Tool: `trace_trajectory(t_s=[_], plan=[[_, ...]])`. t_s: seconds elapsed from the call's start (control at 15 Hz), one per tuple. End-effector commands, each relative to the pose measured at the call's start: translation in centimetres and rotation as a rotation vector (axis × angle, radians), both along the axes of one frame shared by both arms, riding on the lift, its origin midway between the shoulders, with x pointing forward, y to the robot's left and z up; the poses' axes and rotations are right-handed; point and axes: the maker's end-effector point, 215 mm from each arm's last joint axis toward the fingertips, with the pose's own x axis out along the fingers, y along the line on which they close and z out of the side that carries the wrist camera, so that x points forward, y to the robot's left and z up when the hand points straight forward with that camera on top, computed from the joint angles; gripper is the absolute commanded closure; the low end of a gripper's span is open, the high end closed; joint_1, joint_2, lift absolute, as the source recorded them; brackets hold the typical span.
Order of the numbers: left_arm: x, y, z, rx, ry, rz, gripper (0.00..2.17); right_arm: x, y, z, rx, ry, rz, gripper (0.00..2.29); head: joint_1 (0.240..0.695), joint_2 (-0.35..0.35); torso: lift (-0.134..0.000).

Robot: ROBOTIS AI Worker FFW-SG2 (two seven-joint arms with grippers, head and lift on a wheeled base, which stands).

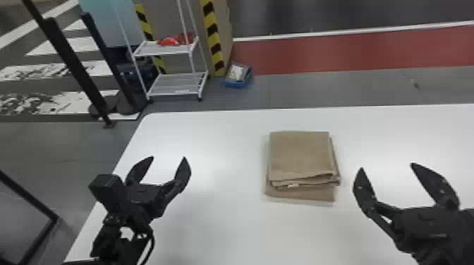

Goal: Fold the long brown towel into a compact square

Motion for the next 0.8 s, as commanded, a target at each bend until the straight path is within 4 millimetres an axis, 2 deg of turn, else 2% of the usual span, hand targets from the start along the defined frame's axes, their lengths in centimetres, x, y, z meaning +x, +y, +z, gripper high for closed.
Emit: trace_trajectory(t_s=[0.0, 0.4, 0.53, 0.73], plan=[[0.0, -0.1, 0.2, -0.001, -0.01, 0.015, 0.1, -0.1, 0.1, 0.0, 0.001, 0.001, 0.002, 0.06, 0.695, 0.212, -0.125], [0.2, -0.9, 1.3, -0.001, -0.044, 0.008, 0.1, -0.1, 0.1, 0.0, 0.001, 0.001, 0.004, 0.06, 0.695, 0.205, -0.125], [0.3, -0.7, 1.3, 0.001, -0.044, 0.013, 0.1, -0.1, 0.3, -0.1, 0.001, 0.004, 0.006, 0.06, 0.695, 0.204, -0.125], [0.6, -1.5, 1.2, -0.001, -0.043, 0.0, 0.1, -0.1, -0.1, -0.1, 0.0, 0.002, -0.002, 0.06, 0.695, 0.203, -0.125]])
